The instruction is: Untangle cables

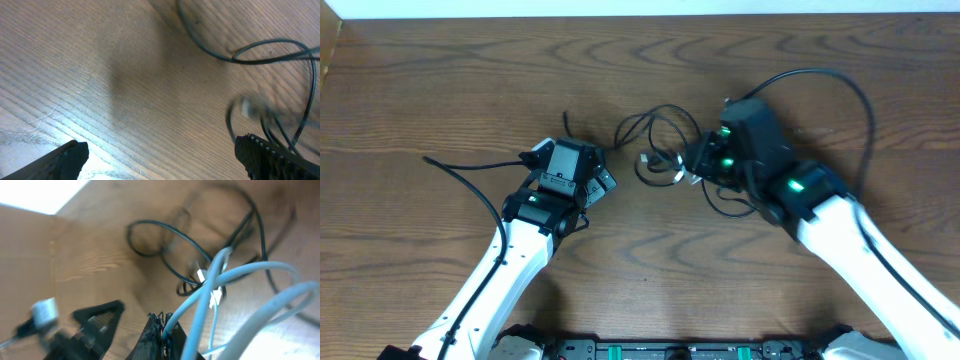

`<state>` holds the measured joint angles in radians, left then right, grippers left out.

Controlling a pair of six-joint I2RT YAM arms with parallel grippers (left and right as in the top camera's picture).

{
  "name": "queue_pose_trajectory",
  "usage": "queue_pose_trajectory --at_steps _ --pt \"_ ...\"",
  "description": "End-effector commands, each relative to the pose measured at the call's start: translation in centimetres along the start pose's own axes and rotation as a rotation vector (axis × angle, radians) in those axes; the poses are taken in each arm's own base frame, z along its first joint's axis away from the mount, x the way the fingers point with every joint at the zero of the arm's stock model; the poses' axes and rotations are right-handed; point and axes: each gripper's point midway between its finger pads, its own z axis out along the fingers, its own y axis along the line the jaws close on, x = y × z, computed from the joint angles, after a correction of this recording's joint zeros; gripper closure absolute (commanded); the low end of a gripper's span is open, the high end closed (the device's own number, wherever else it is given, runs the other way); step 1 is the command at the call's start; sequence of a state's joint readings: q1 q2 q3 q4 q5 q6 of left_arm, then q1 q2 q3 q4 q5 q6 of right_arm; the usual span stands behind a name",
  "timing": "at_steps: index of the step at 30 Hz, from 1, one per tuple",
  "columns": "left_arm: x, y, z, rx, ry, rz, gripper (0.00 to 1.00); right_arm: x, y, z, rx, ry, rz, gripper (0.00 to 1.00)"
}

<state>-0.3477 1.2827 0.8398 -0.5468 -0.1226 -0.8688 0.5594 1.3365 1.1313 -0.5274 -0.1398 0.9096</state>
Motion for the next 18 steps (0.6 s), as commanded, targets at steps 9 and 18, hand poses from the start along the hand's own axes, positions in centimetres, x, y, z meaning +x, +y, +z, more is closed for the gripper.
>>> queue_pose_trajectory --at_steps 9,18 --pt "-0.3 0.4 0.0 -0.015 -0.017 -0.015 0.01 8.6 -11.0 2.8 0.371 0.313 -0.187 0.99" --pt "-0.3 0.4 0.0 -0.015 -0.017 -0.015 0.01 4.0 -6.7 0.6 0.297 0.285 -0.433 0.99"
